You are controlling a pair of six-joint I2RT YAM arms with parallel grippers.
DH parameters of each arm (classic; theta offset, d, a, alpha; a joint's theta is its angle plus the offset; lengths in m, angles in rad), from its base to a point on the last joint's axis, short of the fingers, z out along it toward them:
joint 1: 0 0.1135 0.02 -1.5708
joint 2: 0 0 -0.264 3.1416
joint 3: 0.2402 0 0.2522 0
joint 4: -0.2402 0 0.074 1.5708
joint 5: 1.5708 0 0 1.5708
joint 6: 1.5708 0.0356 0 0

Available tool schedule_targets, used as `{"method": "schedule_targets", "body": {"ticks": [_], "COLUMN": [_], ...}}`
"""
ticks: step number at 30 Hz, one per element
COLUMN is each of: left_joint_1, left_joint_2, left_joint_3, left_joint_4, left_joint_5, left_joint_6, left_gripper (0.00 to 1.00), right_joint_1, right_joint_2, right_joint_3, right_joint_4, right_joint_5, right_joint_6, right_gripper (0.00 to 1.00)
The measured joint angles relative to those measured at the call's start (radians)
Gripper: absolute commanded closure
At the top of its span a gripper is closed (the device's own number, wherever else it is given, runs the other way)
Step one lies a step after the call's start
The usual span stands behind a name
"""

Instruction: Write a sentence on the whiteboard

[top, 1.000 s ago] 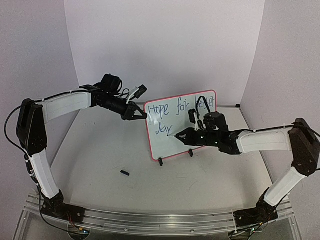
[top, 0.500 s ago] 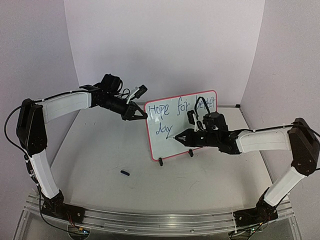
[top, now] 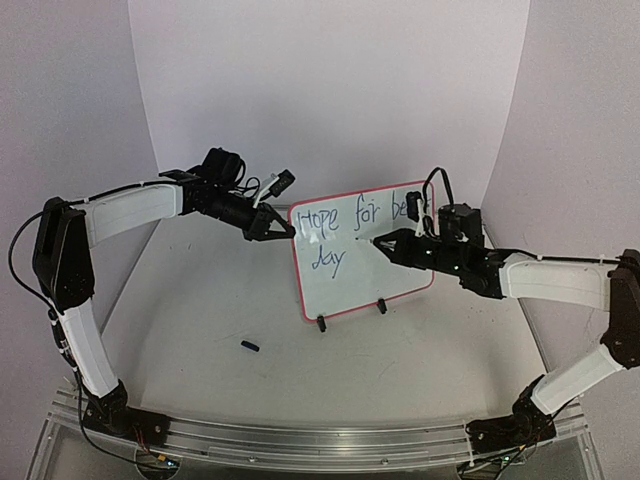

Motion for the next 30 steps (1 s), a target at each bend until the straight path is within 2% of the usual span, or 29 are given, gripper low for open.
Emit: {"method": "schedule_targets", "body": {"ticks": [30], "left_joint_1": [0.000], "left_joint_2": [0.000], "left_joint_3": [0.000], "left_joint_4": [0.000], "left_joint_5": [-0.004], "left_joint_6": [-0.002], "left_gripper": [1.00], "right_joint_1": [-0.002], "right_joint_2": [0.066], "right_joint_3": [0.016], "right_joint_4": [0.001], "right_joint_5": [-0.033], "right_joint_6": [0.000], "right_gripper": [1.00]}}
